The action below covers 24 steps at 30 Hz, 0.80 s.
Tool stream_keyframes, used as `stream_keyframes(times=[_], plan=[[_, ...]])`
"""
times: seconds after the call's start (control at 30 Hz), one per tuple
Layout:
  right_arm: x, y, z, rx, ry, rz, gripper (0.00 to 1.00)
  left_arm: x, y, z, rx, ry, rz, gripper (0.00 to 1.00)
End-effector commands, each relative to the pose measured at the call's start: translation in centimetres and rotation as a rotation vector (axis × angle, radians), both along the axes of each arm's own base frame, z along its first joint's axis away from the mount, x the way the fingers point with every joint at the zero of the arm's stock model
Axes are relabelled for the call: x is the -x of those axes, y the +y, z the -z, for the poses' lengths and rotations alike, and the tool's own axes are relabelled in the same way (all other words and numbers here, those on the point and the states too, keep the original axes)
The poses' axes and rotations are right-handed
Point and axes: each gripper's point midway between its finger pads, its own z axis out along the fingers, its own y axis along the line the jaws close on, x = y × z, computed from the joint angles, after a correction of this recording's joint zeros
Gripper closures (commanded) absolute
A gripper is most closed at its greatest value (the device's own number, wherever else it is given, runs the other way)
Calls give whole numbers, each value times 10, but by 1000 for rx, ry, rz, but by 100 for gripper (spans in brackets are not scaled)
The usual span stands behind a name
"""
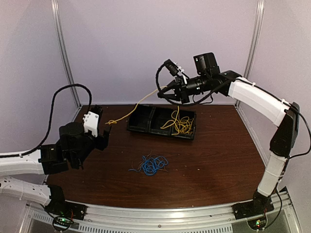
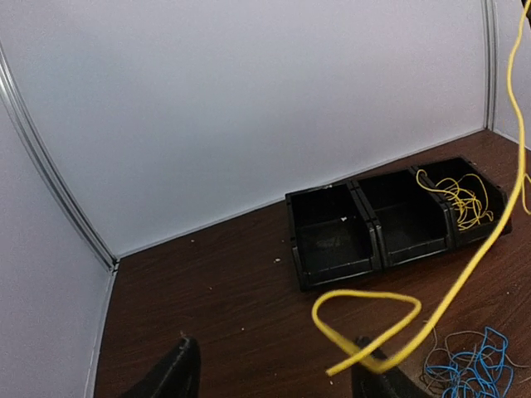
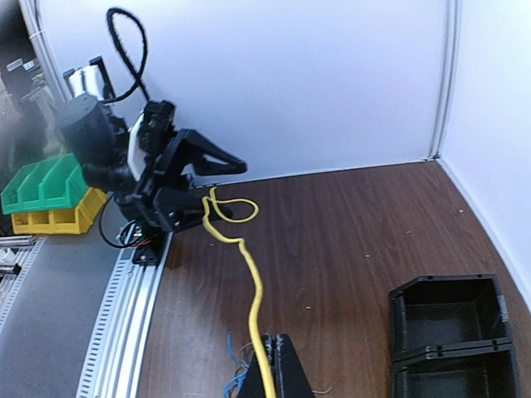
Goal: Untangle the cables
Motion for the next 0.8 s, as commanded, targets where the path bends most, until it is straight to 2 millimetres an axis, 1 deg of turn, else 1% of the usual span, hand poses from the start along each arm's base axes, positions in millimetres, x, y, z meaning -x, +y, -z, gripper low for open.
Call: stream_keyframes(times=[0.0,0.17,0.3,0.4,0.53,0.77], plan=[[-47,-7,11,52,24,125,100,3,15,7,72,8,-41,34],[-86,-18,12,68,4,231,100,10,16,25,146,50,-8,27],[-104,-23,10,58,-6,277,100,13,9,39,170,87,32,27],[-116,-27,13,70,-24,318,100,14,4,45,182,104,50,27],[-131,-34,19,82,-26,351,100,14,0,44,193,107,71,27],[-152,-51,25,86,-23,400,100,13,-4,43,198,102,80,27]])
